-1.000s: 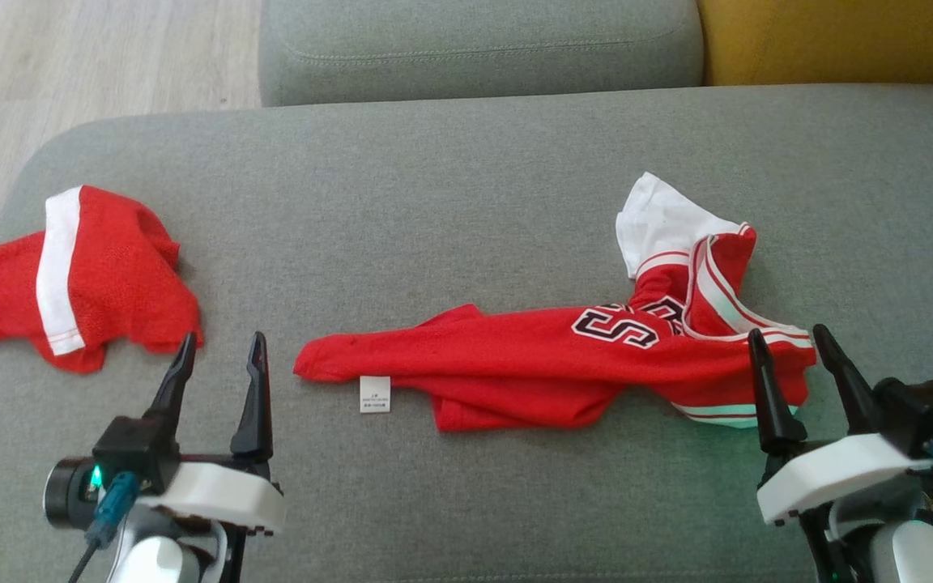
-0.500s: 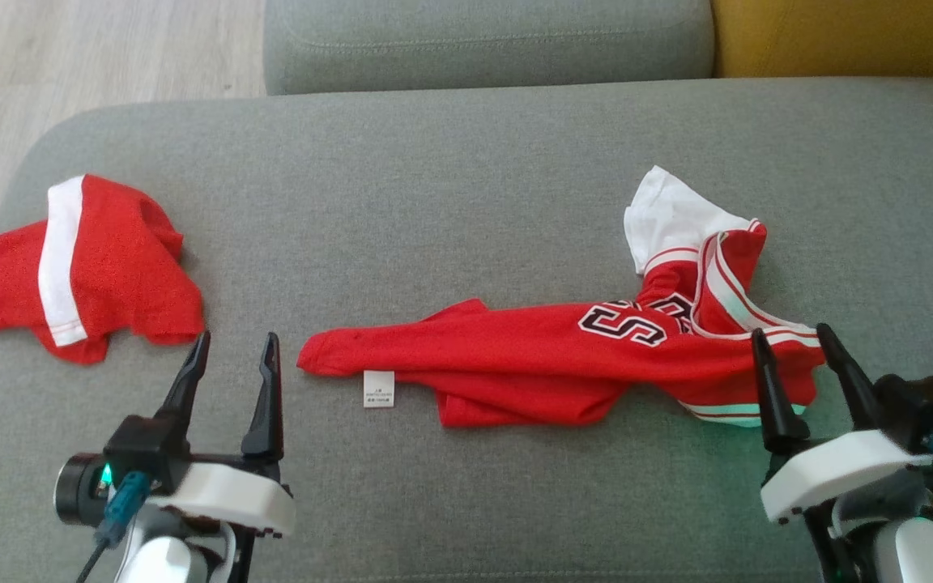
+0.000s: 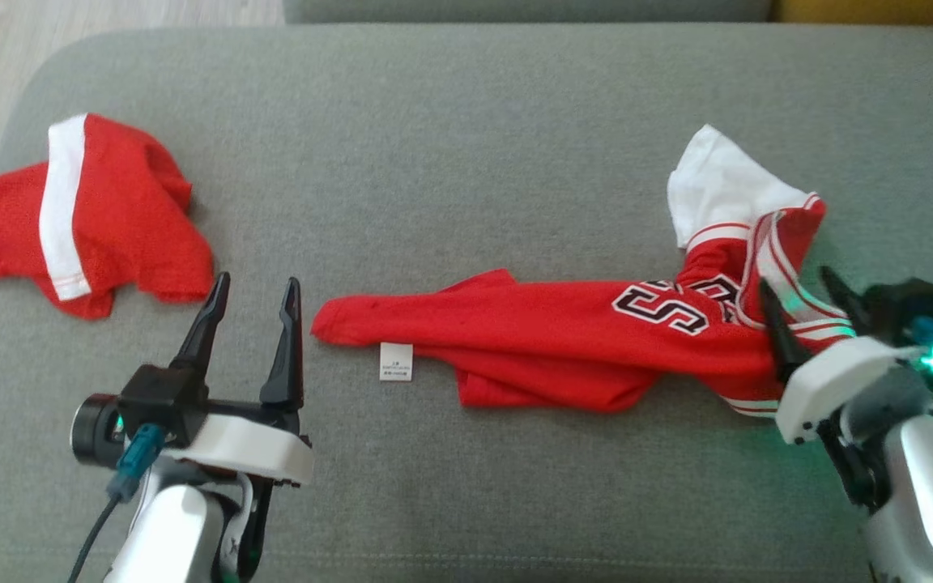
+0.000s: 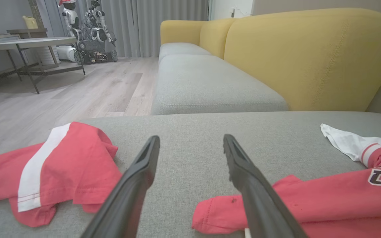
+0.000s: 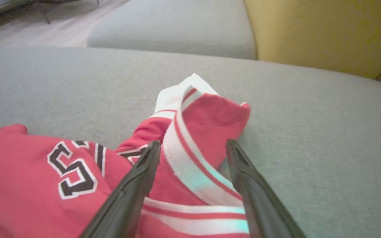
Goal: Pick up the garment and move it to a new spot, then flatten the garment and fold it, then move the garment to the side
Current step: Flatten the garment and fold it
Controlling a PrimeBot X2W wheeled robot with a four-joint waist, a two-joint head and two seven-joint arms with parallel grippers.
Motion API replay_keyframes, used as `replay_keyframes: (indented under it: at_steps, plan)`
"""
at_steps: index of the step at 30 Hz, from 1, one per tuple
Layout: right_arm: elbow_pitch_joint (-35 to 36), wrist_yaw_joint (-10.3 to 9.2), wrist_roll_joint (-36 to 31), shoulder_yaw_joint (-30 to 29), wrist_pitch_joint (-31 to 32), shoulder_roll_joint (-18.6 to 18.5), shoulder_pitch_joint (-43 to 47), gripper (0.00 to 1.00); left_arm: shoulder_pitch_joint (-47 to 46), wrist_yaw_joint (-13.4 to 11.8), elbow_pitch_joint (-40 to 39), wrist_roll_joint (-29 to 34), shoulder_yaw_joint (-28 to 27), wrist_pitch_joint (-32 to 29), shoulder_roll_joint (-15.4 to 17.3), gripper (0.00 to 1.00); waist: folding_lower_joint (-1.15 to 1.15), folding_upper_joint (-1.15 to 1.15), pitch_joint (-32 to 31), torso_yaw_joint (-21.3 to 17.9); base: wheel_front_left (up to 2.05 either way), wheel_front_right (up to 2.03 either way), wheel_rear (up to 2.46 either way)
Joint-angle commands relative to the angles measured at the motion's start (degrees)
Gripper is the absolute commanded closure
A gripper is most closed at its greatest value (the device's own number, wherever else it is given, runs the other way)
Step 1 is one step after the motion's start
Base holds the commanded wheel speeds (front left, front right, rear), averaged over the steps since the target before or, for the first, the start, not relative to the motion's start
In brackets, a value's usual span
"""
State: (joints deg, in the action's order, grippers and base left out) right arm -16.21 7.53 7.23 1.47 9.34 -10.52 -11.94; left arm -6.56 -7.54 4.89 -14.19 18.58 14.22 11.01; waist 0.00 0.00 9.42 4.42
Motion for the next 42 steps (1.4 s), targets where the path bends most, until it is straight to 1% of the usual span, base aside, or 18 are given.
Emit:
replay_keyframes:
  at_steps: [1,2,3,4,5,11,15,20,23,27,33,34,35,36,37,38,42]
  plan:
    - [0.6,-0.04,1.0,2.4,0.9,-1.6,-2.4,0.00,-2.9,0.1,-1.4,0.5,-1.7,0.5,0.5,0.00,0.00,0.00,1.0,0.6,0.00,0.00,0.00]
    - [-0.2,-0.04,1.7,3.3,1.7,-2.1,-2.8,0.00,-3.1,0.1,-1.2,0.5,-1.7,0.6,0.4,0.00,0.00,0.00,1.3,0.7,0.00,0.00,0.00]
    - [-0.8,-0.04,2.4,4.0,2.6,-2.6,-3.2,0.12,-3.2,0.2,-1.1,0.6,-1.8,0.6,0.3,0.00,0.00,0.00,1.5,0.7,0.00,0.00,0.00]
    - [-1.2,-0.04,3.0,4.4,3.1,-3.1,-3.6,0.67,-3.4,0.2,-1.0,0.6,-1.8,0.6,0.3,0.00,0.00,0.00,1.6,0.7,0.00,0.00,0.00]
    - [-1.3,-0.04,3.5,4.6,3.3,-3.4,-3.8,1.00,-3.4,0.2,-0.9,0.6,-1.9,0.7,0.2,0.00,0.00,0.00,1.7,0.7,0.00,0.00,0.00]
    - [2.3,-0.04,5.6,3.9,1.9,-4.9,-5.7,1.00,-3.8,0.3,-0.6,0.8,-2.1,0.7,-0.3,0.00,0.00,0.00,2.4,0.5,0.00,0.00,0.00]
    - [5.1,-0.04,5.8,3.1,2.4,-4.9,-8.4,1.00,-4.4,0.7,-1.0,1.1,-2.3,0.8,-0.6,0.00,0.00,0.00,3.1,0.6,0.00,0.00,0.00]
    - [5.1,-0.04,6.7,2.0,3.4,-4.8,-13.7,1.00,-5.5,1.5,-1.1,1.6,-2.3,0.8,-1.2,0.00,0.00,0.00,4.2,1.7,0.00,0.00,0.00]
    - [2.8,-0.04,8.1,0.9,3.9,-4.4,-17.8,1.00,-6.3,2.0,-1.0,2.0,-2.1,0.8,-1.8,0.00,0.00,0.00,5.1,2.8,0.00,0.00,0.00]
    - [-3.2,-0.04,8.8,-0.7,3.8,-4.4,-23.4,1.00,-7.4,2.7,-0.8,2.5,-1.8,0.8,-2.7,0.00,0.00,0.00,6.2,4.6,0.00,0.00,0.00]
    - [-15.2,-0.04,8.2,-3.4,0.2,-4.2,-30.8,1.00,-8.7,3.6,-0.5,3.2,-1.5,0.8,-4.2,0.00,0.00,0.00,7.9,7.0,0.00,0.00,0.00]
    - [-15.2,-0.04,8.2,-3.4,0.2,-4.2,-30.8,1.00,-8.7,3.6,-0.5,3.2,-1.5,0.8,-4.2,0.00,0.00,0.00,7.9,7.0,0.00,0.00,0.00]
    - [-17.2,-0.04,7.9,-3.6,-0.8,-4.1,-31.9,1.00,-8.8,3.7,-0.4,3.3,-1.6,0.8,-4.4,0.00,0.00,0.00,8.2,7.2,0.00,0.00,0.00]
    - [-19.2,-0.04,7.7,-3.8,-1.6,-3.9,-32.7,0.77,-8.8,3.8,-0.4,3.4,-1.7,0.8,-4.6,0.00,0.00,0.00,8.3,7.3,0.00,0.00,0.00]
    - [-21.0,-0.04,7.5,-3.8,-2.4,-3.6,-33.4,0.17,-8.8,3.9,-0.3,3.5,-1.7,0.8,-4.7,0.00,0.00,0.00,8.4,7.3,0.00,0.00,0.00]
    - [-22.5,-0.04,7.1,-3.5,-3.4,-3.4,-33.8,0.00,-8.8,4.0,-0.2,3.6,-1.8,0.8,-4.9,0.00,0.00,0.00,8.4,7.3,0.00,0.00,0.00]
    - [-26.3,-0.04,6.7,-0.9,-7.5,-2.6,-34.3,0.00,-8.4,4.3,0.2,4.0,-2.3,0.8,-5.2,0.00,0.00,0.00,7.9,6.6,0.00,0.00,0.00]
